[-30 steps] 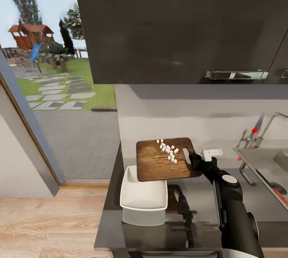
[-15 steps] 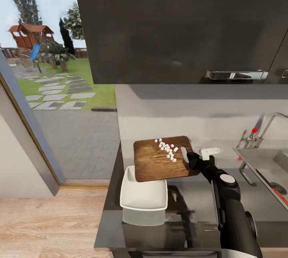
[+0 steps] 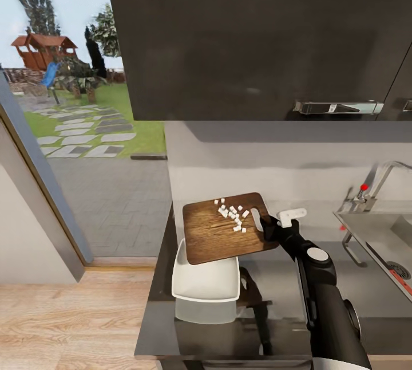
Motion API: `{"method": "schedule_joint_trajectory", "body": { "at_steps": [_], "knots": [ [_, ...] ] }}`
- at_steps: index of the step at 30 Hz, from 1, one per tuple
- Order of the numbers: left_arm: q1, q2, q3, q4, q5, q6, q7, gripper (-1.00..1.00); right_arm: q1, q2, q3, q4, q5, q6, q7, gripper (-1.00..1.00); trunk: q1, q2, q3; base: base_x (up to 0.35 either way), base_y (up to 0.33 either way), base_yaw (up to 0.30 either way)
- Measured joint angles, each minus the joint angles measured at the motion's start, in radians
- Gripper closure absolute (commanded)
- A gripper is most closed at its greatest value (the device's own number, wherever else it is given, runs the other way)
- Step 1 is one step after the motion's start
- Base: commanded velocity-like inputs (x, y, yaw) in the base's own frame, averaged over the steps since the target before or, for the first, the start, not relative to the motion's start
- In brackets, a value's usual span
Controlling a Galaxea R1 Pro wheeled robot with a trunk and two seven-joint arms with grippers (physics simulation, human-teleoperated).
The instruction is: In the kitchen, take the Vidalia onion out of the sink, dice it on the chopping board with the paring knife, put the diced onion into the bowl on the countertop, then place both the paring knife and the chopping board into the sink.
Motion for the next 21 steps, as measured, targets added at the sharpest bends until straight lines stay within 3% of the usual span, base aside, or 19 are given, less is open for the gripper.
{"method": "schedule_joint_trajectory", "body": {
  "at_steps": [21],
  "knots": [
    [0.000, 0.000, 0.000, 0.000, 0.000, 0.000, 0.000, -1.00, 0.000, 0.000, 0.001, 0.000, 0.001, -0.002, -0.008, 1.00, 0.000, 0.000, 0.000, 0.000, 0.079, 0.000]
  ]
}}
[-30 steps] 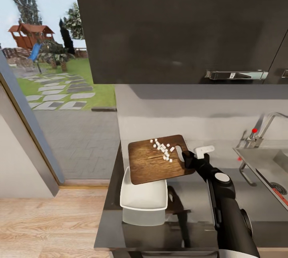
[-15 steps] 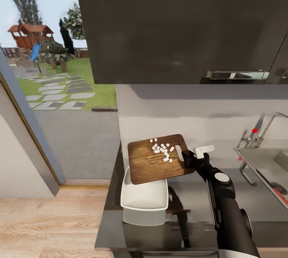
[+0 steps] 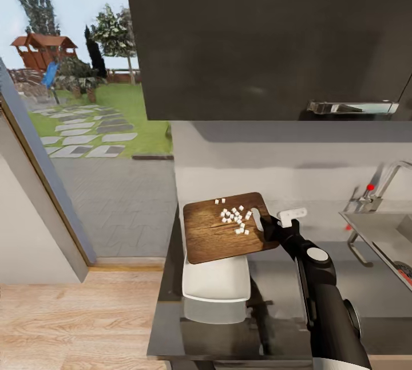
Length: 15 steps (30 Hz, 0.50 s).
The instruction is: In the kitchen, take the Vidalia onion out of the sink, dice it on the chopping board with the paring knife, put the diced onion into the bowl on the countertop, then place both the paring knife and the chopping board into the sink.
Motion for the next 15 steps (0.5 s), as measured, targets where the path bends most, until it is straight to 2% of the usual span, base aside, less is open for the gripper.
{"method": "schedule_joint_trajectory", "body": {
  "at_steps": [3, 10, 15],
  "knots": [
    [0.000, 0.000, 0.000, 0.000, 0.000, 0.000, 0.000, -1.00, 0.000, 0.000, 0.001, 0.000, -0.001, -0.003, 0.000, 1.00, 0.000, 0.000, 0.000, 0.000, 0.197, 0.000],
    [0.000, -0.001, 0.000, 0.000, 0.000, 0.000, 0.000, -1.00, 0.000, 0.000, 0.001, 0.000, -0.002, -0.019, 0.000, 1.00, 0.000, 0.000, 0.000, 0.000, 0.026, 0.000],
    [0.000, -0.001, 0.000, 0.000, 0.000, 0.000, 0.000, -1.00, 0.000, 0.000, 0.001, 0.001, -0.002, -0.020, 0.000, 1.00, 0.000, 0.000, 0.000, 0.000, 0.118, 0.000]
  ]
}}
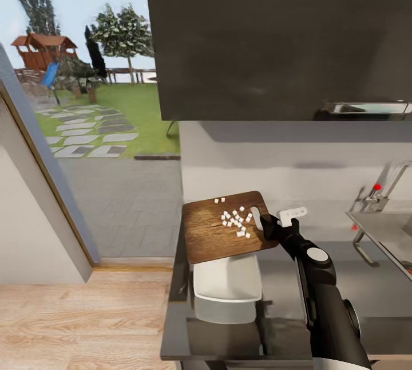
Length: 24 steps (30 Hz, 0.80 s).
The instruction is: In the kitchen, take the Vidalia onion out of the sink, dice it on the chopping board with the paring knife, put the diced onion into the bowl on the countertop, then place both the paring knife and the chopping board into the sink.
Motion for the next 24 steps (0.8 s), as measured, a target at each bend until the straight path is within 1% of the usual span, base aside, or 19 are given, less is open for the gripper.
{"method": "schedule_joint_trajectory", "body": {
  "at_steps": [10, 15, 24],
  "knots": [
    [0.000, 0.000, 0.000, 0.000, 0.000, 0.000, 0.000, -1.00, 0.000, 0.000, 0.001, 0.000, -0.001, -0.003, 0.003, 1.00, 0.000, 0.000, 0.000, 0.000, 0.011, 0.000],
    [0.000, 0.000, 0.000, 0.000, 0.000, 0.000, 0.000, -1.00, 0.000, 0.000, 0.000, 0.001, -0.003, -0.051, 0.003, 1.00, 0.000, 0.000, 0.000, 0.000, 0.000, 0.000],
    [0.000, 0.000, 0.000, 0.000, 0.000, 0.000, 0.000, -1.00, 0.000, 0.000, 0.001, 0.004, -0.006, -0.067, 0.003, 1.00, 0.000, 0.000, 0.000, 0.000, 0.013, 0.000]
  ]
}}
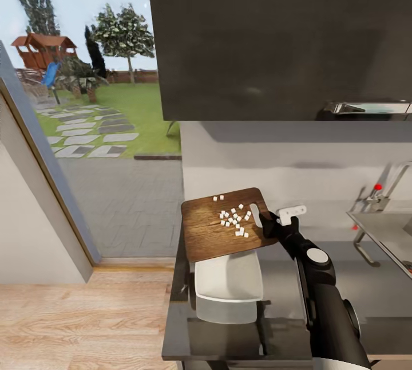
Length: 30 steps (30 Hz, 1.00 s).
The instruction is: In the kitchen, take the Vidalia onion out of the sink, dice it on the chopping board with the paring knife, put the diced onion into the bowl on the countertop, then place both the paring knife and the chopping board into the sink.
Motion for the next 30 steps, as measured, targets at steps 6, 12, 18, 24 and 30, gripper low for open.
{"method": "schedule_joint_trajectory", "body": {
  "at_steps": [6, 12, 18, 24, 30],
  "knots": [
    [0.000, 0.000, 0.000, 0.000, 0.000, 0.000, 0.000, -1.00, 0.000, 0.000, 0.001, 0.005, 0.000, -0.004, 0.000, 1.00, 0.000, 0.000, 0.000, 0.000, 0.123, 0.000],
    [0.000, 0.000, 0.001, 0.000, 0.000, 0.000, 0.000, -1.00, 0.000, 0.000, 0.001, 0.006, 0.000, -0.005, 0.000, 1.00, 0.000, 0.000, 0.000, 0.000, 0.019, 0.000],
    [0.000, -0.001, 0.001, 0.000, 0.000, 0.000, 0.000, -1.00, 0.000, 0.000, -0.001, 0.006, 0.000, -0.007, 0.000, 1.00, 0.000, 0.000, 0.000, 0.000, 0.083, 0.000],
    [0.000, -0.003, 0.001, -0.001, 0.000, 0.000, 0.000, -1.00, 0.000, 0.000, -0.001, 0.006, 0.000, -0.039, 0.002, 1.00, 0.000, 0.000, 0.000, 0.000, 0.006, 0.000],
    [0.000, -0.005, 0.001, 0.000, 0.000, 0.000, 0.000, -1.00, 0.000, 0.000, -0.002, 0.006, 0.000, -0.041, 0.005, 1.00, 0.000, 0.000, 0.000, 0.102, -0.061, 0.000]
  ]
}}
